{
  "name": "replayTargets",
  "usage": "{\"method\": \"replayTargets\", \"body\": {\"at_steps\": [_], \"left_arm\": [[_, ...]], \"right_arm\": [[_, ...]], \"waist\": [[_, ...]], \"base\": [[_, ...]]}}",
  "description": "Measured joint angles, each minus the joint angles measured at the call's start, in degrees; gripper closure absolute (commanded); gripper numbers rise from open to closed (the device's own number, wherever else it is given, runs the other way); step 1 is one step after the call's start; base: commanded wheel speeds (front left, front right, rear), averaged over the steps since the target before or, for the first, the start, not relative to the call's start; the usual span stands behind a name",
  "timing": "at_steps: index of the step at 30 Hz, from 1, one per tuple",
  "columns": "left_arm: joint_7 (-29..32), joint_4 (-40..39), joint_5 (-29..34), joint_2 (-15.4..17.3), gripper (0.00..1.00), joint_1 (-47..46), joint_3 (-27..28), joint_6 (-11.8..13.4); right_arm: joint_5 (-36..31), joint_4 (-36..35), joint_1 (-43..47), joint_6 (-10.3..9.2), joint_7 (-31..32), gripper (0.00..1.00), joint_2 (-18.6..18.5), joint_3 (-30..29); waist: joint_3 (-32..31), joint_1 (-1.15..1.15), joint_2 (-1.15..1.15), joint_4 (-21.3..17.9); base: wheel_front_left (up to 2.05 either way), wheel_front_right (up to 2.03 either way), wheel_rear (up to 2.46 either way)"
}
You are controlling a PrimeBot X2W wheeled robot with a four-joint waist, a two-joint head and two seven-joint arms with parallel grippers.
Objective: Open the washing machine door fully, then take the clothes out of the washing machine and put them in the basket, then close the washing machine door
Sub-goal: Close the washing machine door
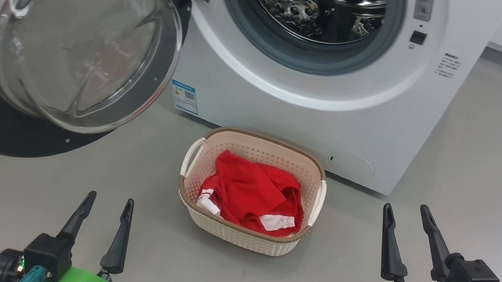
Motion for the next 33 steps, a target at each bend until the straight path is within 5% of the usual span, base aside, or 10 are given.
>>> {"method": "replayTargets", "body": {"at_steps": [17,33], "left_arm": [[0.00,-0.47,0.68,0.01,0.00,0.02,0.51,0.52],[0.00,-1.76,0.75,0.01,0.00,0.11,2.11,0.58]], "right_arm": [[0.53,0.18,0.01,0.09,0.00,0.00,0.03,1.31],[1.01,0.45,-0.02,0.55,0.00,0.00,0.07,3.45]], "waist": [[-1.11,0.00,0.00,11.53],[-1.12,0.00,0.00,12.81]], "base": [[0.00,0.00,0.00],[0.00,0.00,0.00]]}}
